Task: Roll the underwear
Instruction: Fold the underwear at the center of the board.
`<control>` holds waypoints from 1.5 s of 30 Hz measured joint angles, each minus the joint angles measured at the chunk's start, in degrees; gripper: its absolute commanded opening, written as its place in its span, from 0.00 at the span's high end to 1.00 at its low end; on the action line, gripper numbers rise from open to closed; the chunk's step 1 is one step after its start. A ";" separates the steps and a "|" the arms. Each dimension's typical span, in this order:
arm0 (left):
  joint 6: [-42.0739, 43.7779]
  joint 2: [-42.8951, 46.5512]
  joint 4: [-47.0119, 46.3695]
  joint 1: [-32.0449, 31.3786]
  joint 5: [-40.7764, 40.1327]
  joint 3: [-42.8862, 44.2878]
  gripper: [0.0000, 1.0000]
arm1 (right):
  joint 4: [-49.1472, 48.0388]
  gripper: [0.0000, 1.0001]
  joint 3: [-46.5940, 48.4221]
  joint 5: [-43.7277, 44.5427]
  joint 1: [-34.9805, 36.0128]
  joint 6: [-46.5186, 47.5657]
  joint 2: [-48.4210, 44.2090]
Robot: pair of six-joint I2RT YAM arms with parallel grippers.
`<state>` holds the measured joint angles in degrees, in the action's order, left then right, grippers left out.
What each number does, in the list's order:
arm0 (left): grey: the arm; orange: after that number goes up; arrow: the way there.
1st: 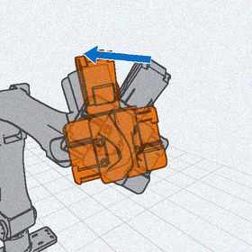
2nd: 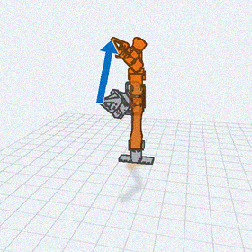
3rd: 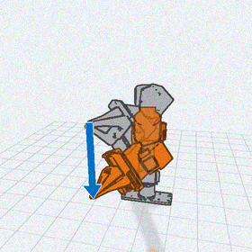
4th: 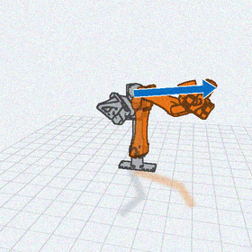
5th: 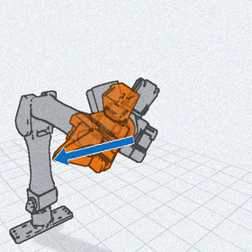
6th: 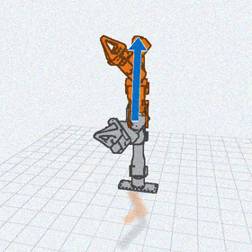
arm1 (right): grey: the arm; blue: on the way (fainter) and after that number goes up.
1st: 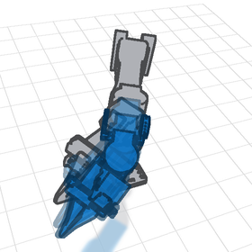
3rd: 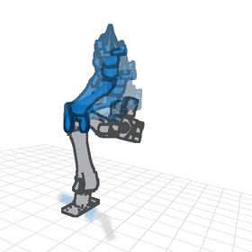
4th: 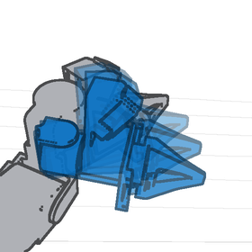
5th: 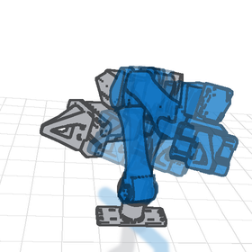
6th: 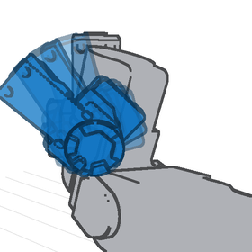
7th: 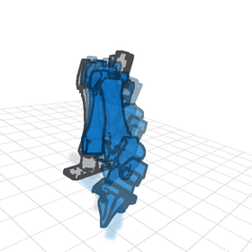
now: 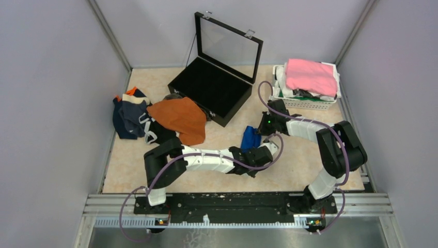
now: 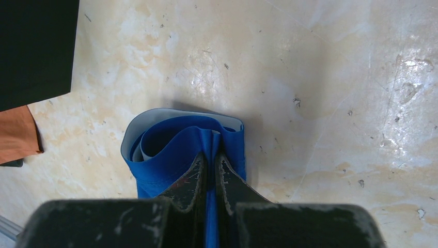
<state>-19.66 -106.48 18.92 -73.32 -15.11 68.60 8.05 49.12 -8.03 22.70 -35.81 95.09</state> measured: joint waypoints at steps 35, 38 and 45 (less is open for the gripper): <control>-0.04 19.32 -13.53 4.72 0.87 -14.99 0.86 | -0.09 1.00 0.02 -0.11 0.00 0.22 0.02; -0.26 16.90 -16.41 4.66 1.36 -15.28 0.87 | -0.09 1.00 0.02 -0.11 0.00 0.22 0.02; -1.77 12.66 -21.42 4.68 0.61 -17.99 0.94 | -0.09 1.00 0.02 -0.11 0.00 0.22 -0.02</control>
<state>-21.43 -93.82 -2.50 -68.64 -14.50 50.61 7.97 49.15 -8.14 22.70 -35.59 95.07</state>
